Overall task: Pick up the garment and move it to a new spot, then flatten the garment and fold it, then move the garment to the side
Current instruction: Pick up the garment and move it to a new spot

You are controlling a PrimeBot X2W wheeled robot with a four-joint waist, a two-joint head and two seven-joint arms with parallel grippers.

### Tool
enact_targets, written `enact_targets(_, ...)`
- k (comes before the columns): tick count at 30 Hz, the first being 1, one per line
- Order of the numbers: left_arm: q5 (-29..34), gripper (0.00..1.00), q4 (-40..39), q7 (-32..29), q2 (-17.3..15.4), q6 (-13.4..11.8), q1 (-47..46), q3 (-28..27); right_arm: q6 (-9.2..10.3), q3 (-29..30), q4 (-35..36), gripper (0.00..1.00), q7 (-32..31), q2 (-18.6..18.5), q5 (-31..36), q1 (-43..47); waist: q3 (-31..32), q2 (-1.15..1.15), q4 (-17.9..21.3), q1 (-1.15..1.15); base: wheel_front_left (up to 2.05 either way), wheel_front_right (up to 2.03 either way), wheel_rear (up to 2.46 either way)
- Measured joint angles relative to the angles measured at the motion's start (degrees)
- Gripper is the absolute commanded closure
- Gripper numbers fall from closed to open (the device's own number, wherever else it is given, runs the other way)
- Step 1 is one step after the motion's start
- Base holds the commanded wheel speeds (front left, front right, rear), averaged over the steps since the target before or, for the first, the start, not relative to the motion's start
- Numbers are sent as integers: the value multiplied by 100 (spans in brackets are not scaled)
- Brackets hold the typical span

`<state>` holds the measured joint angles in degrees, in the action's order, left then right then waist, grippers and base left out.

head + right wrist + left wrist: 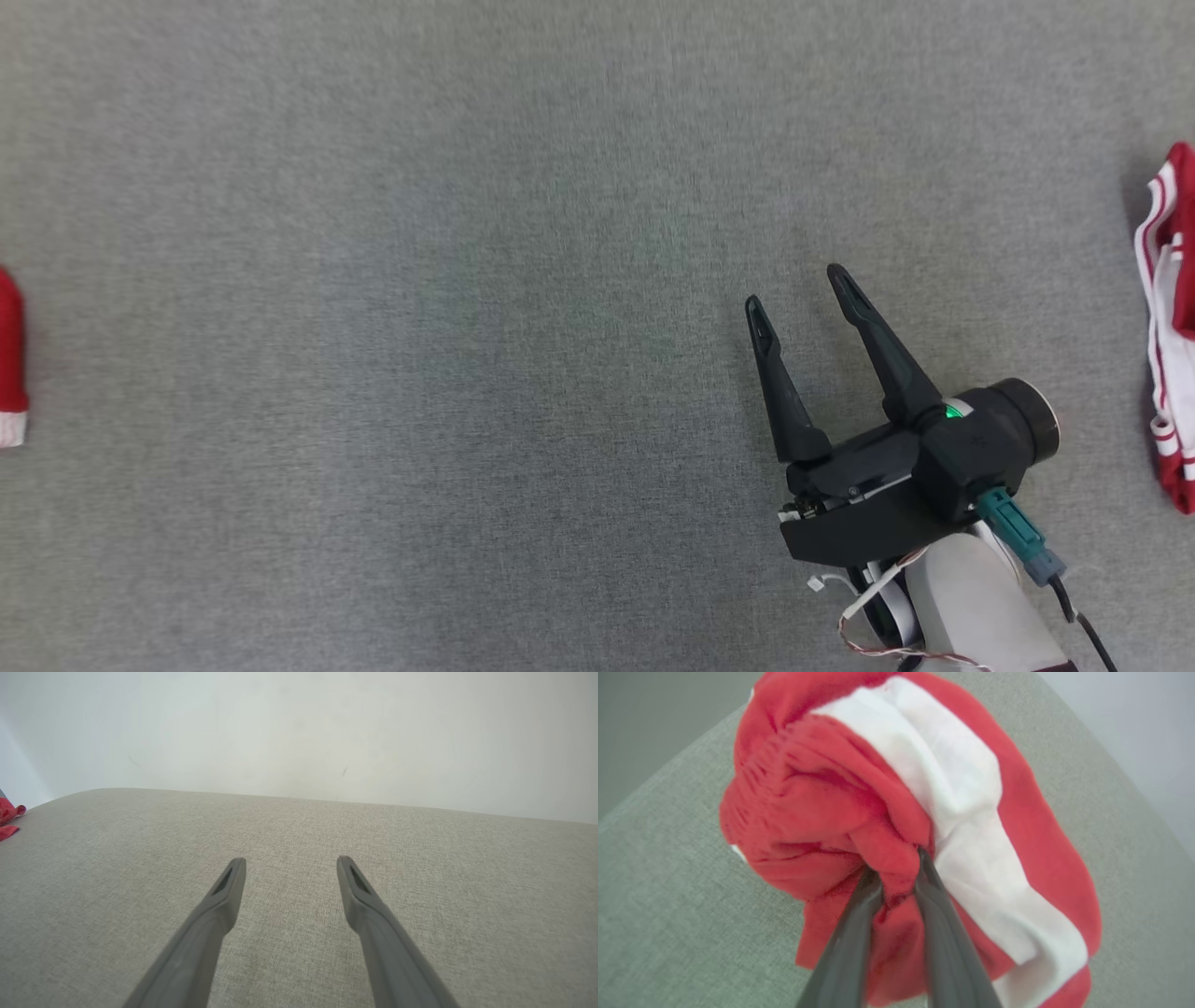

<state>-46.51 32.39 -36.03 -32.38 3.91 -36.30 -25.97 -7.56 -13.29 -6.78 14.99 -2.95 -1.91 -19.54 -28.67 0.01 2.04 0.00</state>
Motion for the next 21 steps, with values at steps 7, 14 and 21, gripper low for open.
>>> enact_targets(7, 3, 100, -666, 76, -89, 76, 11, 46, 0, 73, -85, 0, 1, 2, -178, 188, 469, -1, -76, 0, 0, 0, 0)
enact_targets(14, 60, 100, -1912, -98, 54, 18, -3, 383, 0, 113, -175, 0, 12, 3, -423, 485, 1129, -1, -175, -1, 0, 0, 0)
enact_targets(21, 26, 100, -3232, -449, 501, -88, -167, 1050, 0, 149, -183, 0, 14, 3, -531, 779, 1799, -1, -179, -1, 0, 0, 0)
